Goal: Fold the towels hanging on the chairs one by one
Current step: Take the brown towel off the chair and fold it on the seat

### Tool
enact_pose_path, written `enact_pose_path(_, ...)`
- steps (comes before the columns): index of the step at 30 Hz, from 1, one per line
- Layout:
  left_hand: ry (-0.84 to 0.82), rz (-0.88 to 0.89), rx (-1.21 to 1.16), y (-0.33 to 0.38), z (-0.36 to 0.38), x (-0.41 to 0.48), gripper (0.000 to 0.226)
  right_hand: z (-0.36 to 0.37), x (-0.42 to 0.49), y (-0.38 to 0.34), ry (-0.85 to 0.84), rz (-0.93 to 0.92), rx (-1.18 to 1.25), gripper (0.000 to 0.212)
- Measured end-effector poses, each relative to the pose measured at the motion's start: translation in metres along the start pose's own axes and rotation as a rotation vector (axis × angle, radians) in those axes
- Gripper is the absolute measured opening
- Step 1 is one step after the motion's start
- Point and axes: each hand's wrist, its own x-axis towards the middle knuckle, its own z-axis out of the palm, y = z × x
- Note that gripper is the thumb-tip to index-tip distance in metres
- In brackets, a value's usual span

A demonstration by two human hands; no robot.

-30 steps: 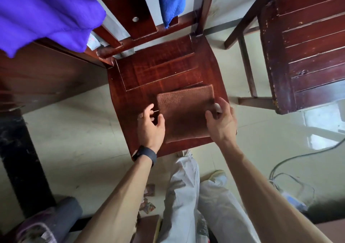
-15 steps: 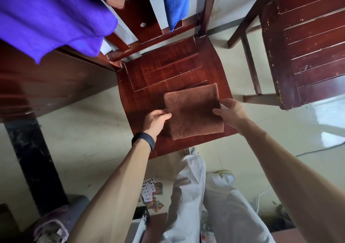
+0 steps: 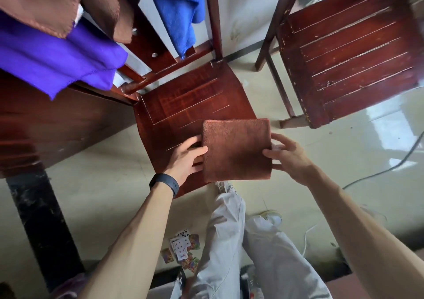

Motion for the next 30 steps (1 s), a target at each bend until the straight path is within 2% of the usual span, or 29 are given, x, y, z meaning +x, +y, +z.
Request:
enact_pose_path(7, -0.184, 0.051, 0.134, 0.065, 0.097, -0.102, 0.039, -0.088, -0.141, -0.030, -0.006, 0.000, 0.185, 0.044)
enact_pose_path(13, -0.320, 0.159, 0.274, 0.126, 0.208, -0.196, 0.037, -0.175, -0.284, -0.054, 0.087, -0.213, 0.295, 0.043)
enact_pose_path(21, -0.557, 0.319, 0.498, 0.175, 0.362, -0.297, 0.035, -0.269, -0.434, -0.041, 0.338, -0.484, 0.499, 0.038)
enact_pose_path(30, -0.743, 0.405, 0.627, 0.218, 0.522, -0.338, 0.037, -0.360, -0.495, -0.049, 0.617, -0.646, 0.635, 0.036)
